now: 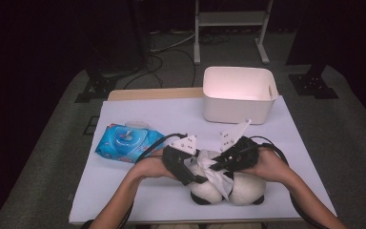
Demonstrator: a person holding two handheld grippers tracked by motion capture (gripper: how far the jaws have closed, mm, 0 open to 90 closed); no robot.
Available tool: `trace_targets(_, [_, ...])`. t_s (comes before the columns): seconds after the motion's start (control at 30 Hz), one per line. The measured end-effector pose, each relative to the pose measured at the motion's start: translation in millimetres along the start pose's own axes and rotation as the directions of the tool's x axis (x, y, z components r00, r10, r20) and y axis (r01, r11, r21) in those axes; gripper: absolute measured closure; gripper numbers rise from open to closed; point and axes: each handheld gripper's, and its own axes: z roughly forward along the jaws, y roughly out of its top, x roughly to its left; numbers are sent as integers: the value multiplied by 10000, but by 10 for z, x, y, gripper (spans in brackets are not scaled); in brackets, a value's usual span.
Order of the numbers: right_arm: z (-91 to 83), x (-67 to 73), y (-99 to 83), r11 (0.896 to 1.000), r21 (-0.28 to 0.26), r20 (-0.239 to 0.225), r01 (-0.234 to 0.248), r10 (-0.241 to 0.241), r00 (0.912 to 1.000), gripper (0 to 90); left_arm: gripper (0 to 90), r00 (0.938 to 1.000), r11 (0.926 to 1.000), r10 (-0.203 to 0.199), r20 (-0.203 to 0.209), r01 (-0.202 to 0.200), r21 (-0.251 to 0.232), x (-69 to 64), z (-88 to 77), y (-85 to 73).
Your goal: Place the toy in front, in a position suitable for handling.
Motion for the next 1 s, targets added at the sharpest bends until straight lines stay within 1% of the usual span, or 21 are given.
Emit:
trace_targets(0.03, [25, -18, 49, 10000, -12, -44, 55, -55, 10000, 795, 177, 10000, 10000, -13, -3, 13, -2, -4, 3, 0])
trace_targets(0.13, [74, -70, 116, 10000, 52, -101, 82, -82, 9999, 796, 177, 9999, 10000, -57, -86, 57, 38, 7, 2, -9])
trace_targets(0.23, [64, -116, 90, 10000, 24, -166, -52, 52, 9998, 795, 177, 9999, 9999, -145, -56, 144, -73, 13, 10, -22])
trace_targets(0.27, [53, -122, 75, 10000, -16, -133, -86, 85, 9999, 796, 177, 9999, 9999, -88, -59, 88, -53, 13, 12, -20])
trace_targets(0.47, [-72, -174, -117, 9990, 22, 204, -447, 446, 9988, 794, 177, 9999, 10000, -11, -99, 11, -24, -6, 14, -9])
trace_targets(0.53, [-114, -196, -209, 9971, 60, 259, -753, 751, 9968, 794, 178, 10000, 10000, -23, -73, 22, -18, 1, 10, -15])
trace_targets(0.57, [-135, -210, -257, 9967, 95, 317, -803, 799, 9963, 794, 177, 10000, 10000, -42, -63, 42, -22, 4, 7, -19])
trace_targets(0.6, [-154, -212, -301, 9949, 134, 348, -1000, 995, 9944, 794, 178, 10000, 10000, -57, -73, 57, -11, 10, 2, -23])
trace_targets(0.63, [-175, -222, -360, 9944, 224, 401, -1037, 1028, 9939, 794, 177, 9999, 10000, -89, -59, 89, -6, 13, 0, -26])
trace_targets(0.7, [-207, -221, -454, 9909, 315, 436, -1309, 1295, 9906, 793, 178, 9999, 9999, -140, -49, 140, -33, 23, -4, -34])
trace_targets(0.77, [-233, -219, -531, 9891, 105, 313, -1472, 1468, 9887, 793, 178, 9999, 9999, -103, 19, 103, -77, 28, -4, -27])
trace_targets(0.83, [-220, -195, -556, 9891, 12, 269, -1472, 1471, 9888, 794, 176, 10000, 10000, -41, 32, 41, 4, 30, -8, -13])
trace_targets(0.97, [-153, -140, -524, 9896, -10, 184, -1441, 1441, 9894, 794, 151, 9998, 9997, -222, 18, 222, 56, 33, -40, 0])
trace_targets(1.0, [-143, -132, -515, 9908, 11, 191, -1357, 1356, 9906, 795, 150, 9996, 9996, -282, 41, 282, 80, 40, -55, -6])
